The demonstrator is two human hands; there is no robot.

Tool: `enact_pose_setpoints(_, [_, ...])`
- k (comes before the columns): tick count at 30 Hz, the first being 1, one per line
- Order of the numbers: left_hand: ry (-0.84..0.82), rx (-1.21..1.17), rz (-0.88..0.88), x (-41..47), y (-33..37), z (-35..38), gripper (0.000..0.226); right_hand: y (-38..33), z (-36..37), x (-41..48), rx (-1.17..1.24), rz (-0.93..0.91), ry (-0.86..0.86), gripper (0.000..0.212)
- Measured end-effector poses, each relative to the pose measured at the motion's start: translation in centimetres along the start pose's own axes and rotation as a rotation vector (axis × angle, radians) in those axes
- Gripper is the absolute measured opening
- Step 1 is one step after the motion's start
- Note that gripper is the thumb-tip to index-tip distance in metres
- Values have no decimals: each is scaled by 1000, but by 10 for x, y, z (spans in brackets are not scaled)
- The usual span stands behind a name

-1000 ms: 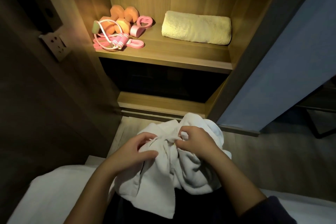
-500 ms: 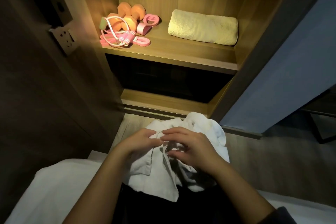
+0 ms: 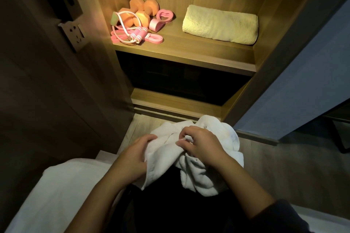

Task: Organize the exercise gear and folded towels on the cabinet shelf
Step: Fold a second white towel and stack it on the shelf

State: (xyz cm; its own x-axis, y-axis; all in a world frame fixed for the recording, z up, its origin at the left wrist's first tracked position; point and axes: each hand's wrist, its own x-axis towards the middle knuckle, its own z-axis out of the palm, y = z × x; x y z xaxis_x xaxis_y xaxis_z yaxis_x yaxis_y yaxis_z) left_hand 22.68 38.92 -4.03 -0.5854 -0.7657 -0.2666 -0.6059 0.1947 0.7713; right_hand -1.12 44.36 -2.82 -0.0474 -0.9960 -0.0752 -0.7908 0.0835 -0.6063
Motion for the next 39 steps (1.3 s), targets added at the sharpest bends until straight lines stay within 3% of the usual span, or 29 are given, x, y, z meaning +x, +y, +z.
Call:
enact_pose_setpoints(4, [350, -7, -17, -8, -3, 9, 26, 3, -3, 0, 39, -24, -57, 32])
enact_pose_setpoints(6, [449, -81, -90, -8, -2, 12, 22, 6, -4, -2, 50, -18, -60, 33])
enact_pose_setpoints(9, [465, -208, -135, -10, -3, 11, 26, 8, -3, -2, 40, 2, -44, 29])
enact_pose_setpoints(13, [309, -161, -18, -19, -15, 11, 40, 8, -1, 4, 59, 54, -4, 25])
enact_pose_setpoints(16, [416, -180, 61, -23, -23, 13, 41, 7, 2, 7, 66, 100, -13, 25])
enact_pose_setpoints(20, [583, -253, 22, -20, -21, 14, 20, 7, 2, 6, 77, 131, -8, 24])
enact_pose_setpoints(27, [429, -324, -127, 1, -5, 9, 11, 4, 3, 1, 121, 131, 22, 15])
enact_pose_setpoints(36, [139, -209, -25, -2, 0, 4, 22, 3, 4, 2, 116, 133, 29, 15])
enact_pose_setpoints(39, [122, -203, -17, -4, 1, 7, 27, 3, 4, 0, 119, 137, 41, 15])
